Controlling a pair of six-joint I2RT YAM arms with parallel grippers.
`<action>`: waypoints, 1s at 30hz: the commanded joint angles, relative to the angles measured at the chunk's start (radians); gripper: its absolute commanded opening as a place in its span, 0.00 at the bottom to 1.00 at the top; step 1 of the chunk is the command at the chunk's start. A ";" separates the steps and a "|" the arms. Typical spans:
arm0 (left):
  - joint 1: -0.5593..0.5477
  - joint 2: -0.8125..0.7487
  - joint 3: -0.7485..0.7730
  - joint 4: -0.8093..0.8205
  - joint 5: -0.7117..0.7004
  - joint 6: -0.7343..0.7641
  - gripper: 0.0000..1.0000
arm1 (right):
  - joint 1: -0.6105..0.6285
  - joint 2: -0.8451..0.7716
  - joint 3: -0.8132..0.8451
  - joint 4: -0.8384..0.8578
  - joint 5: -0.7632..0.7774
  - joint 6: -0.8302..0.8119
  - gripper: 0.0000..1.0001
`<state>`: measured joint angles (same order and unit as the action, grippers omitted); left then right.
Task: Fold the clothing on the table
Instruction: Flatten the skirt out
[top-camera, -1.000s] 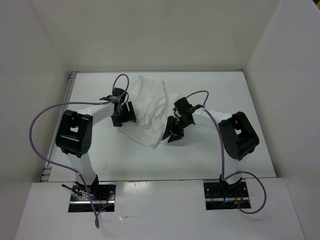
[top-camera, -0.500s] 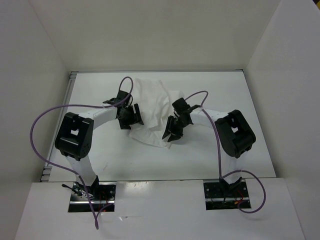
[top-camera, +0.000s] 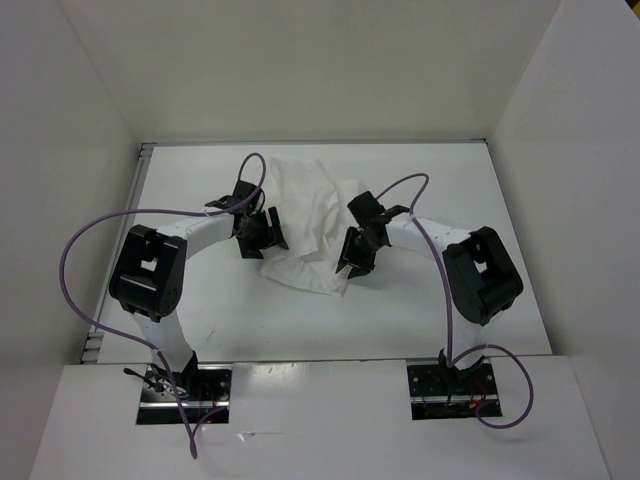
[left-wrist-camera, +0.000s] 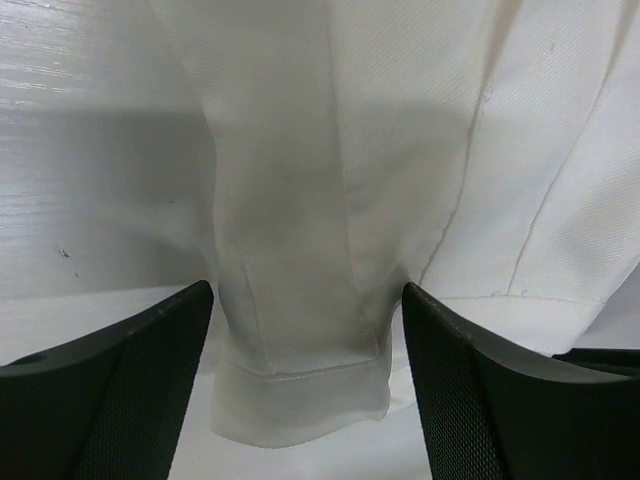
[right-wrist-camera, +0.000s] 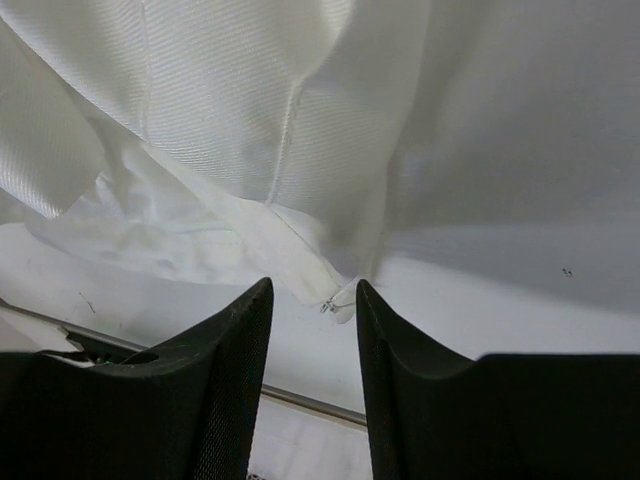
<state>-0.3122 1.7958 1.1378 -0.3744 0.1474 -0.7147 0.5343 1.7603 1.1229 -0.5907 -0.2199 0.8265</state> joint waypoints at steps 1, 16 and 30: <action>-0.004 -0.015 -0.001 0.000 0.027 -0.017 0.83 | 0.006 -0.021 0.017 -0.032 0.030 0.016 0.45; -0.004 -0.024 0.036 -0.018 0.047 -0.008 0.82 | 0.024 0.099 0.044 -0.021 0.026 -0.024 0.00; 0.093 -0.282 0.030 -0.040 0.092 0.034 0.84 | 0.015 -0.243 0.314 -0.359 0.412 -0.104 0.00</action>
<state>-0.2241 1.5379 1.1461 -0.3828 0.2657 -0.7063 0.5503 1.5318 1.3735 -0.8818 0.1204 0.7654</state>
